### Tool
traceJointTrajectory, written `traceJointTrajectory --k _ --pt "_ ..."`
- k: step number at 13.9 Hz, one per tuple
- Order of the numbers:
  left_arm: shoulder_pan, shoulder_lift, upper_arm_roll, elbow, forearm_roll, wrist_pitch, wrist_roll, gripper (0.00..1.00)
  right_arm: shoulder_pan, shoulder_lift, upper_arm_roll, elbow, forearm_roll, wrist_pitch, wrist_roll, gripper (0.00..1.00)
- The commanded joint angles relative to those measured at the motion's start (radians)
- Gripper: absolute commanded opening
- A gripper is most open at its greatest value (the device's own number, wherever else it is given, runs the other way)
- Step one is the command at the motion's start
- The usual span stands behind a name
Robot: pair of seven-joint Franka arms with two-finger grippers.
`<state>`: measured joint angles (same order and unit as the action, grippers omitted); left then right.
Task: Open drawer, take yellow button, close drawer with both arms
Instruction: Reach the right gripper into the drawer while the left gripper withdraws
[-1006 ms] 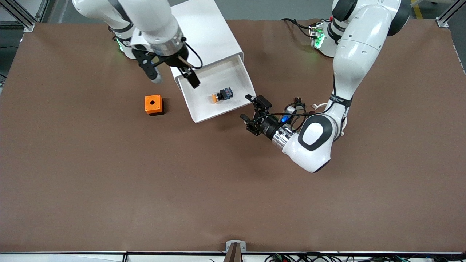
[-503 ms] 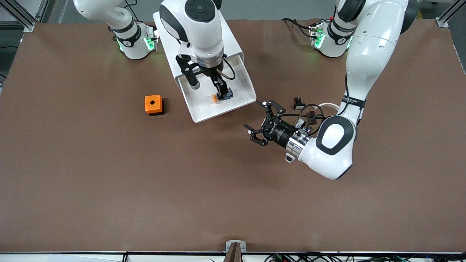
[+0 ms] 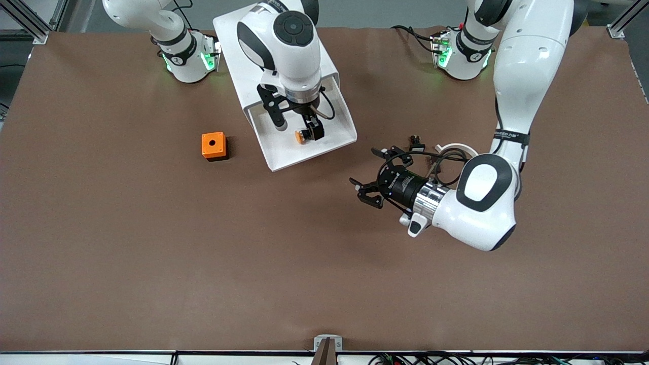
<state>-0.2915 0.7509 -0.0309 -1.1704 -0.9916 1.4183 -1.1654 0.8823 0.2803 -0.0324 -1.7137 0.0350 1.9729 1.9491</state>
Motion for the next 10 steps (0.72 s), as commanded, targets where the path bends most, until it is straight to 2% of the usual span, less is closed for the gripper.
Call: traceJointTrajectory --k 1,3,6,8,10 --pt "-0.012 -0.054 0.017 -0.011 0.108 0.054 0.1 1.0 0.018 0.036 -0.012 0.037 -0.015 -0.003 0.027 1.0" --pt "-0.014 -0.088 0.014 -0.015 0.212 0.143 0.164 1.0 0.021 0.043 -0.012 0.039 -0.015 -0.003 0.027 1.0" --pt "-0.017 -0.096 0.009 -0.015 0.295 0.23 0.211 1.0 0.021 0.049 -0.012 0.048 -0.012 -0.003 0.025 1.0" --pt "-0.032 -0.116 0.011 -0.015 0.356 0.304 0.214 1.0 0.021 0.051 -0.012 0.048 -0.012 -0.003 0.025 0.72" --pt "-0.034 -0.12 0.008 -0.015 0.437 0.359 0.237 1.0 0.021 0.051 -0.012 0.048 -0.012 -0.003 0.025 0.52"
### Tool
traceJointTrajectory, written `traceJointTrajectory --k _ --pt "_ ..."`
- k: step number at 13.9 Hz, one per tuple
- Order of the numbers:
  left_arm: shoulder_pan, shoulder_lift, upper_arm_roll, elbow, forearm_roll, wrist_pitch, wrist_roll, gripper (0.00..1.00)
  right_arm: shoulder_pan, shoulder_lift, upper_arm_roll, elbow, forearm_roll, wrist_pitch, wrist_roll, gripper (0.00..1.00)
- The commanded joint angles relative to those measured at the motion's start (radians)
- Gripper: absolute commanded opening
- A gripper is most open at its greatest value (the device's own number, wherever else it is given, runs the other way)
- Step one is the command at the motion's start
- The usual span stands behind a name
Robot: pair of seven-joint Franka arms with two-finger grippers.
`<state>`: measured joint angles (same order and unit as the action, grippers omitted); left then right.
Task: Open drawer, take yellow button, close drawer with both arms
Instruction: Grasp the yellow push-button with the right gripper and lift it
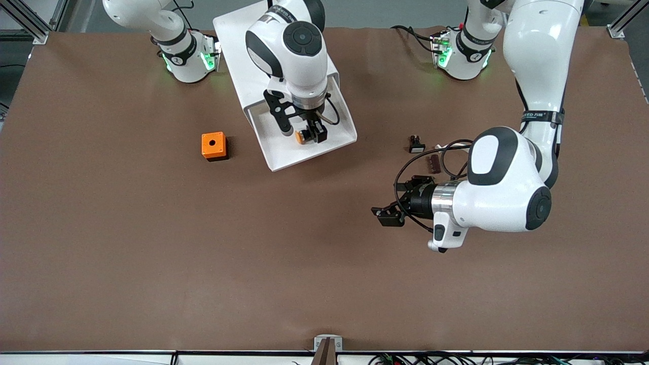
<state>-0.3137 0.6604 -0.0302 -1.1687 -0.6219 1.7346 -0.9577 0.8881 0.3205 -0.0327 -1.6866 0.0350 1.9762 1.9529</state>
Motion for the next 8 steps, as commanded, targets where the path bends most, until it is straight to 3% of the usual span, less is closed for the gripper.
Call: traceJointTrajectory --k 1,2,4,8 --pt "-0.019 -0.03 0.006 -0.019 0.099 0.071 0.036 1.0 0.015 0.011 -0.012 0.021 -0.012 -0.007 0.021 0.49" --pt "-0.025 -0.028 0.006 -0.02 0.12 0.095 0.037 1.0 0.015 0.012 -0.012 0.021 -0.012 -0.007 0.02 0.36" --pt "-0.037 -0.027 0.007 -0.022 0.157 0.129 0.037 1.0 0.015 0.012 -0.012 0.021 -0.012 -0.008 0.02 0.0" --pt "-0.067 -0.028 0.007 -0.022 0.243 0.132 0.031 1.0 0.002 0.012 -0.013 0.048 -0.01 -0.017 0.001 0.0"
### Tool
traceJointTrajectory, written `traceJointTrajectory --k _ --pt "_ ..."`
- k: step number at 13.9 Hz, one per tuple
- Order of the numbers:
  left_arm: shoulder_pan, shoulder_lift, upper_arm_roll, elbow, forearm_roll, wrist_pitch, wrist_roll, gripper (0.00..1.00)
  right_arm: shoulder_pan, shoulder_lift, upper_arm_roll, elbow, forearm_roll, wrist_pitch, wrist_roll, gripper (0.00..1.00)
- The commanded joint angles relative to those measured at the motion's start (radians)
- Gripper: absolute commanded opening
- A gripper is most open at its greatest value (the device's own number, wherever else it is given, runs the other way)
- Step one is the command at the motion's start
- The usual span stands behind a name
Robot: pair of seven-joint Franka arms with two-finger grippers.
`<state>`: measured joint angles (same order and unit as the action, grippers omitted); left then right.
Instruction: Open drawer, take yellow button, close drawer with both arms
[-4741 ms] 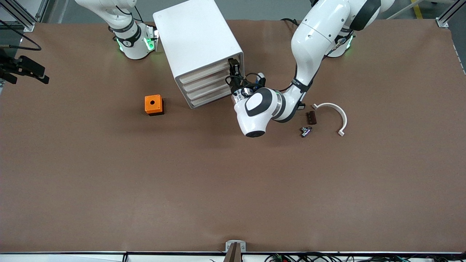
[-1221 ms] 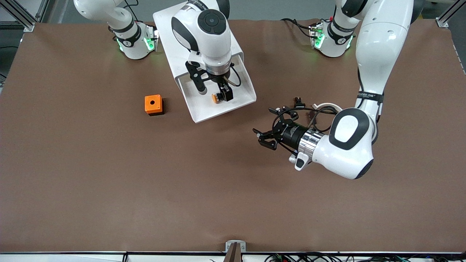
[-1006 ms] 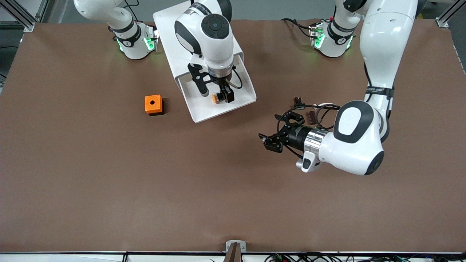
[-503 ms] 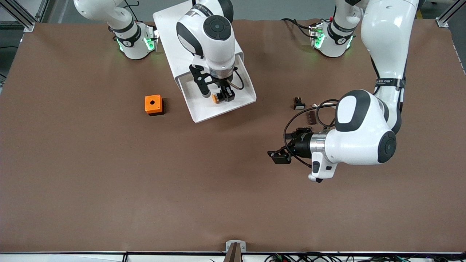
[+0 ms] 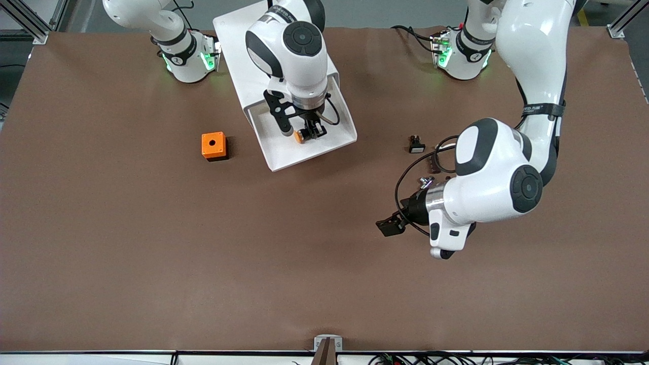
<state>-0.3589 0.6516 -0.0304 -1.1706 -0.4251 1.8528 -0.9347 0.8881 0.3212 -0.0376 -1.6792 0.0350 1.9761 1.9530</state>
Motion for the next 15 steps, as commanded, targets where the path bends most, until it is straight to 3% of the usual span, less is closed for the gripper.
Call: traceJointTrajectory --k 1,3,5,9,11,15 --pt "-0.026 -0.021 0.009 -0.02 0.077 0.014 0.001 1.0 -0.003 0.01 -0.011 0.052 -0.009 -0.02 0.0 0.0" --pt "-0.06 -0.023 0.012 -0.02 0.144 0.016 -0.007 1.0 -0.035 0.006 -0.011 0.068 0.002 -0.042 -0.047 0.0" --pt "-0.078 -0.026 0.012 -0.02 0.213 0.016 -0.051 1.0 -0.082 0.006 -0.011 0.145 0.006 -0.155 -0.13 0.0" --pt "-0.113 -0.026 0.01 -0.032 0.281 0.016 -0.145 1.0 -0.237 -0.056 -0.016 0.19 0.022 -0.312 -0.502 0.0" --pt "-0.136 -0.024 0.009 -0.032 0.311 0.016 -0.212 1.0 -0.349 -0.1 -0.016 0.146 0.022 -0.309 -0.69 0.0" --pt "-0.186 -0.023 0.007 -0.043 0.338 0.013 -0.237 1.0 -0.587 -0.194 -0.018 -0.061 0.022 -0.228 -1.16 0.0"
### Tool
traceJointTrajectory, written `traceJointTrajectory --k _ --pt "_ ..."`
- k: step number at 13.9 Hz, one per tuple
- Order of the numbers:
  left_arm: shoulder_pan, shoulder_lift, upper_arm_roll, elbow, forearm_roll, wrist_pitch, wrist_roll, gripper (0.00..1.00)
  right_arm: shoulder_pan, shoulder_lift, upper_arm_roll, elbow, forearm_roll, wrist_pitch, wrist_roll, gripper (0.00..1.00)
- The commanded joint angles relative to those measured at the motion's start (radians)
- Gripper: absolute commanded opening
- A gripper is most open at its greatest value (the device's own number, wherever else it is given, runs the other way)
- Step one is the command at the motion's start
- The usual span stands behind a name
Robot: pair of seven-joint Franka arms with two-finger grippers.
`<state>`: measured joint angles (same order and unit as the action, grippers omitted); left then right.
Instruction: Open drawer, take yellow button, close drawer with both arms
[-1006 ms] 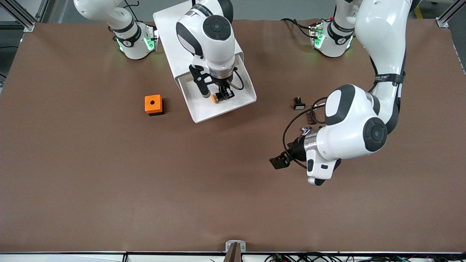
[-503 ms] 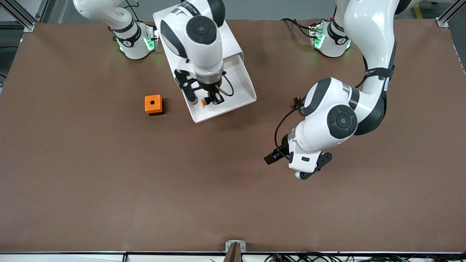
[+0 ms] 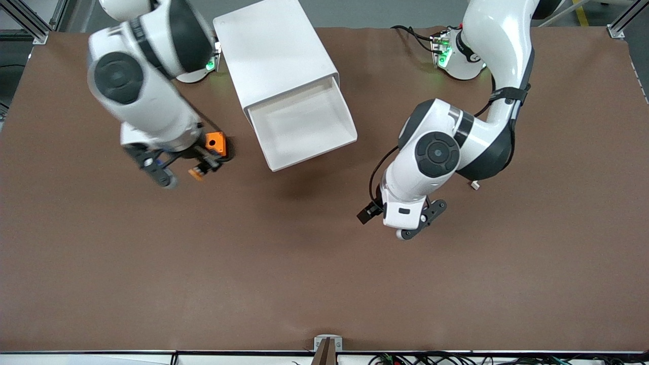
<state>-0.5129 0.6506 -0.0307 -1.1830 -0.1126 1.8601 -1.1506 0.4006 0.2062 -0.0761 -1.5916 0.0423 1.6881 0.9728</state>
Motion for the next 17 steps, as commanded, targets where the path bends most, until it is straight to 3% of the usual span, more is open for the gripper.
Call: traceJointTrajectory --k 1,7,10,17 --pt "-0.039 -0.022 0.008 -0.03 0.025 0.004 -0.021 1.0 -0.158 -0.094 0.021 -0.204 0.013 0.1 -0.286 0.0" --pt "-0.104 -0.012 -0.008 -0.047 0.027 -0.002 -0.029 1.0 -0.379 -0.087 0.019 -0.401 -0.03 0.361 -0.692 0.0" --pt "-0.134 -0.009 -0.012 -0.047 0.025 -0.002 -0.026 1.0 -0.445 -0.03 0.021 -0.41 -0.123 0.444 -0.79 0.0" --pt "-0.191 0.004 -0.012 -0.049 0.024 -0.001 -0.026 1.0 -0.578 0.106 0.021 -0.444 -0.125 0.671 -1.012 0.0"
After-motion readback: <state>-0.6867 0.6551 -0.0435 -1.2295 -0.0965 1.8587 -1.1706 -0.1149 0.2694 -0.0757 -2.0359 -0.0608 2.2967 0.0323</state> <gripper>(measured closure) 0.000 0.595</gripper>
